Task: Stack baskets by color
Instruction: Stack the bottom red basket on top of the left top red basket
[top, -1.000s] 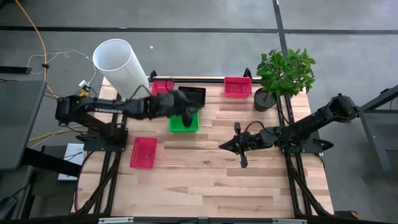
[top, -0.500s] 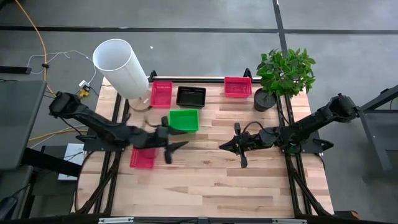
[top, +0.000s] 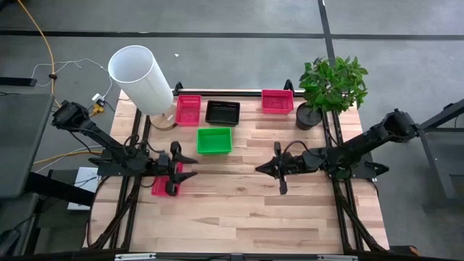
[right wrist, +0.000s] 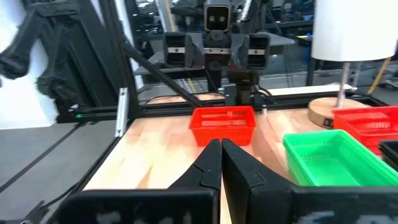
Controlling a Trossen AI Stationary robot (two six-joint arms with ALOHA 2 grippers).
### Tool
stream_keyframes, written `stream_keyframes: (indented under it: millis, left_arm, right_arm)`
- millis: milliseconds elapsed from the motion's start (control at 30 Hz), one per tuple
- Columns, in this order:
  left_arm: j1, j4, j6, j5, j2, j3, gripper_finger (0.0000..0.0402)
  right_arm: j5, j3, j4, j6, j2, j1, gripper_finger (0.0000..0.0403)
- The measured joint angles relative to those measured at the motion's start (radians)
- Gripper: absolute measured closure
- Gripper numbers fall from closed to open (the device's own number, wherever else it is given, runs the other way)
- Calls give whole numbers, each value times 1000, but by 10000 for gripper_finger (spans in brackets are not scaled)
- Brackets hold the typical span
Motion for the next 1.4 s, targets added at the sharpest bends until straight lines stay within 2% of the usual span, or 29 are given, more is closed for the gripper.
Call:
stream_keyframes:
  millis: [67, 433, 633, 700, 800, 900, 1000, 1100, 1400]
  left_arm:
    - [-10, 5, 3, -34, 0, 0, 218]
    - [-14, 32, 2, -33, 0, 0, 218]
    - [-31, -42, -52, 53, 1, 39, 218]
    - [-53, -183, -56, 56, 1, 97, 218]
    - [-91, -581, -137, 59, 1, 238, 218]
    - [-129, -1066, -343, 88, 16, 408, 218]
    - [-170, -1409, -531, 166, 62, 525, 218]
    - [-225, -1557, -649, 217, 93, 574, 218]
    - [-345, -1719, -794, 247, 241, 575, 218]
  right_arm:
    - [14, 0, 1, 0, 0, 0, 403]
    - [19, 0, -9, 11, 0, 1, 403]
    - [15, 0, -9, 11, 0, 1, 403]
    - [15, 0, -9, 11, 0, 1, 403]
    - [12, 0, -13, 9, 0, 1, 403]
    - [5, 0, -28, 8, 0, 1, 403]
    - [3, 0, -32, 11, 0, 1, 403]
    - [3, 0, -32, 11, 0, 1, 403]
    - [2, 0, -37, 21, 0, 1, 403]
